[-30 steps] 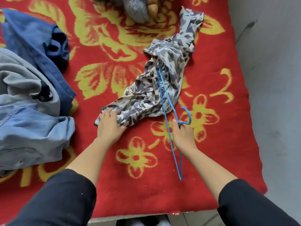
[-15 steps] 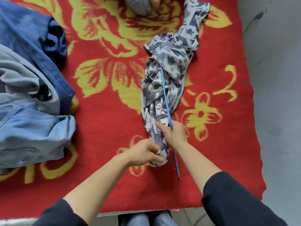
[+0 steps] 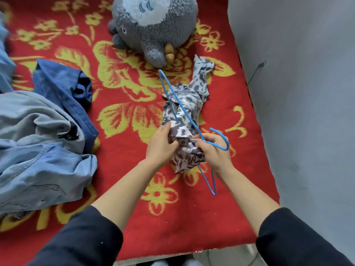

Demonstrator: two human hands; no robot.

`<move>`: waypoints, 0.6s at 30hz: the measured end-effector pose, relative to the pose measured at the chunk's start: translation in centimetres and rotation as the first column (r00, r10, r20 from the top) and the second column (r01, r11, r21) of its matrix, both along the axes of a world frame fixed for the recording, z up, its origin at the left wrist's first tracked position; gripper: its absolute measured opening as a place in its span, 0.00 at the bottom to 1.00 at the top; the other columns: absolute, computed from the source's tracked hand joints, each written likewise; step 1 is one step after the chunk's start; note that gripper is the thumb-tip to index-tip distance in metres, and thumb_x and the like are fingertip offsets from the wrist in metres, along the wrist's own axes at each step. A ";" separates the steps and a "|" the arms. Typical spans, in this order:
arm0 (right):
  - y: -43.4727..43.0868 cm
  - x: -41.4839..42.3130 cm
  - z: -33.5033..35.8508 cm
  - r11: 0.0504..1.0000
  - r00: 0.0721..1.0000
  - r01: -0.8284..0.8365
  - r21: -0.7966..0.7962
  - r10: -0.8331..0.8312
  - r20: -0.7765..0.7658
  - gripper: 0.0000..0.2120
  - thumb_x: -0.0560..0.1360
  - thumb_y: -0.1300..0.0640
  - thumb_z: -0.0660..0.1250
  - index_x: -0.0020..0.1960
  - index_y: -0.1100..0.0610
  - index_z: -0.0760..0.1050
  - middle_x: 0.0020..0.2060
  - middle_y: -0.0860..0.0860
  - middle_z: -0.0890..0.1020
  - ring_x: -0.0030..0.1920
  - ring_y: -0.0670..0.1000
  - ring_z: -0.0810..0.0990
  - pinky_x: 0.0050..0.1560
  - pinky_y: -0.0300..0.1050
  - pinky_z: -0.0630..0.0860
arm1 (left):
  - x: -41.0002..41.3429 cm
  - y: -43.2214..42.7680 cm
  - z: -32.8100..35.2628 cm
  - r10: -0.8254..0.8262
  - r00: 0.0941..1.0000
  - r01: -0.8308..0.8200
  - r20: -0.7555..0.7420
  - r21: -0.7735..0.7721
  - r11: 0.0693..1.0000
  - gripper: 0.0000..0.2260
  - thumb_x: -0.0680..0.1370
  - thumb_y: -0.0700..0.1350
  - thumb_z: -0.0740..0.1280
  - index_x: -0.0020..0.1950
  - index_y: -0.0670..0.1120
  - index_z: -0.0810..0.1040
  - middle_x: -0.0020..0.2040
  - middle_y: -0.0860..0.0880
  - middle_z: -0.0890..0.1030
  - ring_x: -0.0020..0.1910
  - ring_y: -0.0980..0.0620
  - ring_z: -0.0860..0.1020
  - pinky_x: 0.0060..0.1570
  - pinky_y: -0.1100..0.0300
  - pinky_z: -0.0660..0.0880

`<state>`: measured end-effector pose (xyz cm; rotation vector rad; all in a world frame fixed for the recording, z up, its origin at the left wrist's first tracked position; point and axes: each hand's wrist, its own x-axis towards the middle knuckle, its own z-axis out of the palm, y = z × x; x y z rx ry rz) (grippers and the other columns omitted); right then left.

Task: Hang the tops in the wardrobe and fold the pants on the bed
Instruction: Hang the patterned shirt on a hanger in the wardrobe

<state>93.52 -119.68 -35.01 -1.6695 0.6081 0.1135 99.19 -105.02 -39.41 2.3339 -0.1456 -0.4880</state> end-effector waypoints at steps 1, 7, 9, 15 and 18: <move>0.0 0.0 1.6 1.000 0.999 -0.029 0.002 0.029 0.015 0.05 0.63 0.59 0.67 0.37 0.57 0.81 0.30 0.53 0.79 0.30 0.50 0.80 0.32 0.39 0.74 | -0.2 -0.1 0.9 -0.003 1.000 0.003 -0.002 -0.005 1.000 0.33 0.74 0.43 0.67 0.77 0.51 0.59 0.76 0.48 0.61 0.73 0.50 0.61 0.67 0.55 0.63; -0.2 -0.3 11.2 0.979 0.974 -0.195 -0.061 0.201 0.104 0.06 0.69 0.69 0.66 0.39 0.62 0.81 0.28 0.57 0.79 0.26 0.52 0.79 0.25 0.37 0.70 | -0.9 0.2 7.9 0.159 0.987 -0.154 0.039 -0.101 0.983 0.20 0.74 0.36 0.61 0.63 0.53 0.70 0.54 0.44 0.81 0.49 0.44 0.78 0.38 0.56 0.69; -0.3 -0.4 14.4 0.980 0.968 -0.182 -0.083 0.194 0.157 0.07 0.70 0.72 0.64 0.40 0.65 0.80 0.24 0.55 0.79 0.23 0.50 0.78 0.23 0.36 0.70 | -0.8 0.5 11.2 0.294 0.950 -0.272 0.102 -0.192 0.943 0.11 0.74 0.35 0.60 0.54 0.46 0.69 0.43 0.44 0.79 0.42 0.42 0.76 0.34 0.53 0.63; -1.5 0.7 23.7 0.920 0.906 0.030 -0.390 0.140 0.400 0.05 0.68 0.65 0.70 0.37 0.56 0.82 0.33 0.57 0.83 0.33 0.48 0.76 0.36 0.43 0.71 | 0.3 2.1 25.1 0.206 0.924 -0.074 0.321 -0.380 0.922 0.01 0.76 0.40 0.62 0.45 0.46 0.72 0.35 0.51 0.76 0.38 0.48 0.75 0.37 0.57 0.67; -1.7 1.3 28.8 0.932 0.835 0.110 -0.345 0.102 0.541 0.05 0.69 0.65 0.69 0.38 0.58 0.83 0.29 0.53 0.81 0.30 0.46 0.74 0.33 0.41 0.70 | 0.5 3.3 32.8 0.169 0.885 0.039 0.433 -0.431 0.902 0.05 0.75 0.44 0.68 0.41 0.48 0.73 0.26 0.52 0.74 0.21 0.57 0.72 0.23 0.64 0.68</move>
